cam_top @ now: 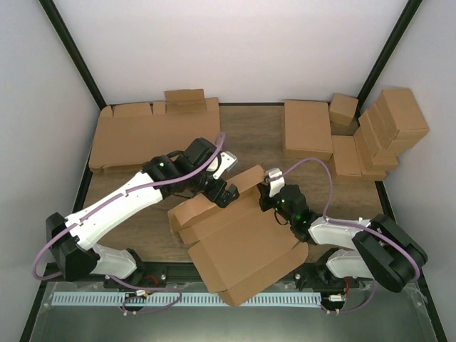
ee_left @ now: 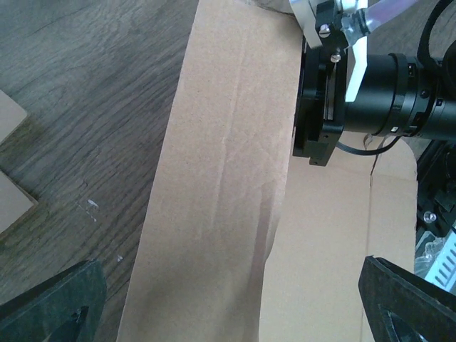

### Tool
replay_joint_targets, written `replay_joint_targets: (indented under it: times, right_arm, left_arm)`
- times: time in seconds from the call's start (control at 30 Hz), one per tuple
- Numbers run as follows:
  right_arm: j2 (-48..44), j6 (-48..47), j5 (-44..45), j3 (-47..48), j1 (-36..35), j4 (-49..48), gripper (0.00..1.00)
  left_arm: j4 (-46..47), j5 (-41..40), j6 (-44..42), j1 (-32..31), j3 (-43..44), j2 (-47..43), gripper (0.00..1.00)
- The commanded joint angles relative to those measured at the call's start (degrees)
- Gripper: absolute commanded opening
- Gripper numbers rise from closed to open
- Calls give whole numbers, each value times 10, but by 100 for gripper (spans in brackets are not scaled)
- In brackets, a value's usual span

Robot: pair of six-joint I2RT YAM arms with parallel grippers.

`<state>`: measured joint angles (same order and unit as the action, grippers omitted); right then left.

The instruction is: Fold the paper box

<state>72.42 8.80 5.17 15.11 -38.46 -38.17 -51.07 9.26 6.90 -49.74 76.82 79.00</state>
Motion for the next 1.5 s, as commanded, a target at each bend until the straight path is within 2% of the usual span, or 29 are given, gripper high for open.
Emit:
replay_joint_targets:
  times: [0.0,0.2,0.3,0.33,0.53,0.93,1.1,1.17,1.3,1.47]
  right_arm:
    - [-14,1,3,2,-3,-17,1]
    - [-16,3,2,0,-3,-17,2]
    - [-15,2,-1,-1,-3,-21,23]
    - [-14,3,-1,-1,-3,-22,24]
    - [-2,1,-5,2,-3,-31,25]
    - [-3,12,9,16,-3,-33,30]
    - [-4,13,20,20,-3,-50,27]
    - [-7,13,21,19,-3,-58,20]
    - [-17,19,42,19,-3,-59,1]
    - [-31,43,93,36,-2,-25,1]
  left_arm:
    - [11,-2,9,6,5,-18,100]
    - [12,-10,16,9,-14,-17,100]
    - [15,5,9,10,-22,-11,100]
    - [17,10,7,10,-25,-9,99]
    - [28,20,3,10,-43,-3,93]
    - [38,-35,18,11,-35,-60,97]
    - [39,-66,21,11,-26,-85,97]
    - [38,-80,23,11,-23,-92,97]
    - [42,-102,28,11,-18,-107,97]
    - [34,-140,46,11,4,-135,98]
